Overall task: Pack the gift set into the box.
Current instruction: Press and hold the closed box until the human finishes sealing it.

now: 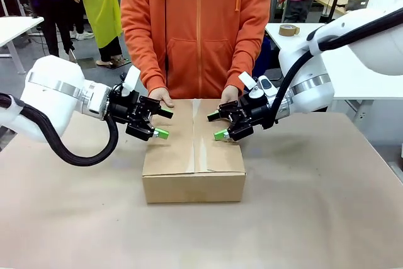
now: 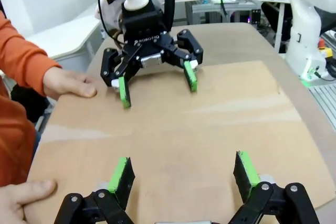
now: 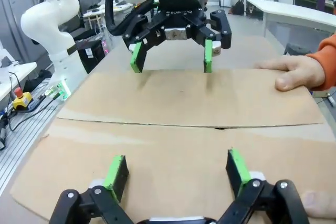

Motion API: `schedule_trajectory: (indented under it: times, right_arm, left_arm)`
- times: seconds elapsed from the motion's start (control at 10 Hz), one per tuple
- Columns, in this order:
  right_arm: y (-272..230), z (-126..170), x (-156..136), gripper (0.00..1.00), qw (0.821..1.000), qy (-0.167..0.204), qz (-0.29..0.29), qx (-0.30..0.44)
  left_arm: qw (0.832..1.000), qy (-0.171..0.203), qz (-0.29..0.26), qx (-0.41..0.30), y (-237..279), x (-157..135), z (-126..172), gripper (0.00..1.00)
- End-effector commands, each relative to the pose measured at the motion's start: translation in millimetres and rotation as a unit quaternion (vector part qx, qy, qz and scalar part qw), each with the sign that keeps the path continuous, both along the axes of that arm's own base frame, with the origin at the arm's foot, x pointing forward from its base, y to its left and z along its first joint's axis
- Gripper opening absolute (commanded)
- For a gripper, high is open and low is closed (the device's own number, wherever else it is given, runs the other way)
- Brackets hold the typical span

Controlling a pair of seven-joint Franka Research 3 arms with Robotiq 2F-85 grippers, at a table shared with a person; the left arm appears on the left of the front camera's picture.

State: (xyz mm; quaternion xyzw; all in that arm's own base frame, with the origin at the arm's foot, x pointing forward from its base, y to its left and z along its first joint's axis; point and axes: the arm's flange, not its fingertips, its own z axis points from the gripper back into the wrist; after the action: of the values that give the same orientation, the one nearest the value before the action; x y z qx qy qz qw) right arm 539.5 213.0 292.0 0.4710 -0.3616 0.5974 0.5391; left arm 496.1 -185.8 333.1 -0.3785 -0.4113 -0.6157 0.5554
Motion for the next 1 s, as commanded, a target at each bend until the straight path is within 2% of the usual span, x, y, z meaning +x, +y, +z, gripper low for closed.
schedule_trajectory:
  times: [0.0,0.3,0.6,0.7,0.9]
  right_arm:
    - [-3,0,8,1.0,0.999,0.019,-0.019,-0.029]
    - [-10,-5,5,1.0,0.998,0.029,-0.042,-0.031]
    - [-15,-13,1,1.0,0.998,0.018,-0.051,-0.043]
    - [-9,1,6,1.0,0.999,0.017,-0.025,-0.01]
    - [-9,1,6,1.0,0.999,0.017,-0.025,-0.01]
  left_arm:
    - [1.0,0.002,0.02,0.017,-2,5,-4,1.0]
    - [0.999,0.023,0.01,0.027,3,14,-17,1.0]
    - [0.999,0.037,0.007,0.015,5,18,-15,1.0]
    - [1.0,0.017,0.016,0.015,2,12,-17,1.0]
    - [1.0,0.017,0.016,0.015,2,12,-17,1.0]
